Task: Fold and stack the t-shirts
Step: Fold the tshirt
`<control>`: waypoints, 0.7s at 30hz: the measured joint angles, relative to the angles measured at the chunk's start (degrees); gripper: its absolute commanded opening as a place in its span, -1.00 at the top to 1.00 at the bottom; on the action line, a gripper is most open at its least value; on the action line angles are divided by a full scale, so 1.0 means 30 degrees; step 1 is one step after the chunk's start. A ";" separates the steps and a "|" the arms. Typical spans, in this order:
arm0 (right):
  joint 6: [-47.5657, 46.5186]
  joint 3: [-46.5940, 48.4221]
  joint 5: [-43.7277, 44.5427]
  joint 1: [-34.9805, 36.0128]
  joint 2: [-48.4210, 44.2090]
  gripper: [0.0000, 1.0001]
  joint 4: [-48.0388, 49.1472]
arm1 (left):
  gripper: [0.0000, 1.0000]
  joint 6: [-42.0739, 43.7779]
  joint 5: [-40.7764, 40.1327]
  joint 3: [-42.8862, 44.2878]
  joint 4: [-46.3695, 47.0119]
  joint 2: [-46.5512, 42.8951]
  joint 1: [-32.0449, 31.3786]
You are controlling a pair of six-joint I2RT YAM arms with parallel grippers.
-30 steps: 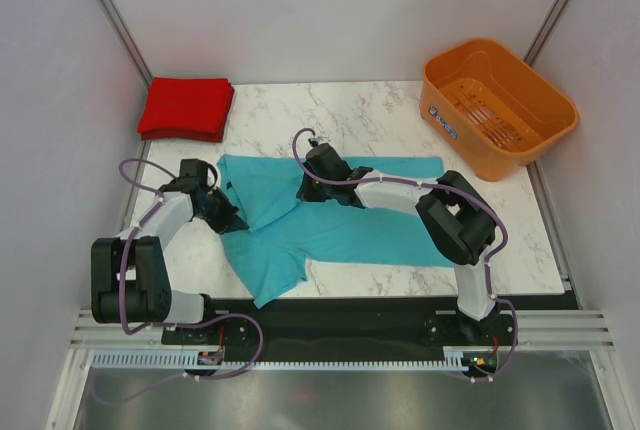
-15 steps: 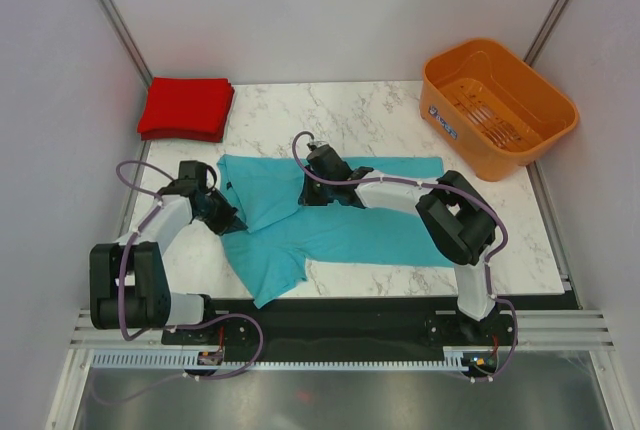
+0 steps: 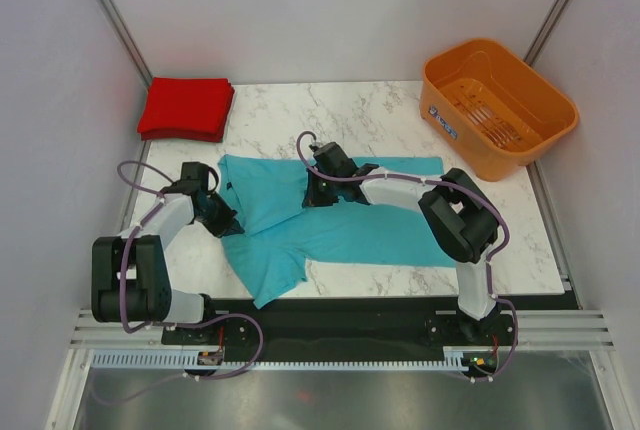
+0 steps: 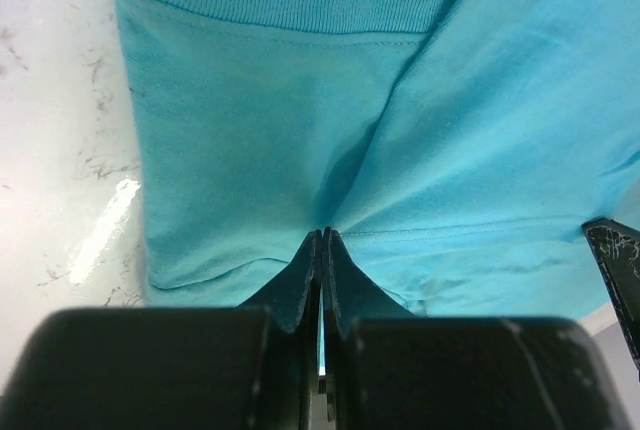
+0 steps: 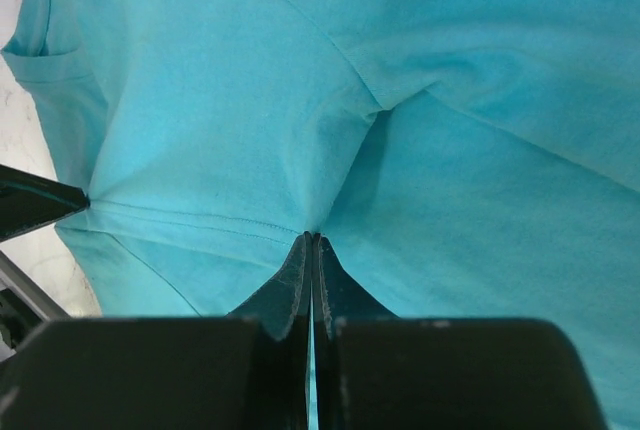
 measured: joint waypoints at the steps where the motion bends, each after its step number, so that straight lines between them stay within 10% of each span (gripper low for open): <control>1: -0.0022 0.0000 -0.0168 -0.0029 0.0000 1.00 0.0007 | 0.95 0.0000 -0.0073 0.0000 0.0000 0.0000 0.0000; 6: -0.0051 0.0000 -0.0590 -0.0102 0.0000 0.98 0.0007 | 0.95 0.0007 -0.0102 -0.0007 -0.0007 0.0095 0.0000; 12: -0.0146 -0.0036 -0.0772 -0.0146 0.0000 0.46 -0.0036 | 0.42 0.0306 -0.0036 -0.0044 -0.0350 0.0015 0.0000; 21: -0.1311 -0.0299 0.0401 -0.1428 -0.1355 0.47 -0.1581 | 0.27 0.0954 -0.1173 0.4816 -0.2412 -0.0401 -0.0007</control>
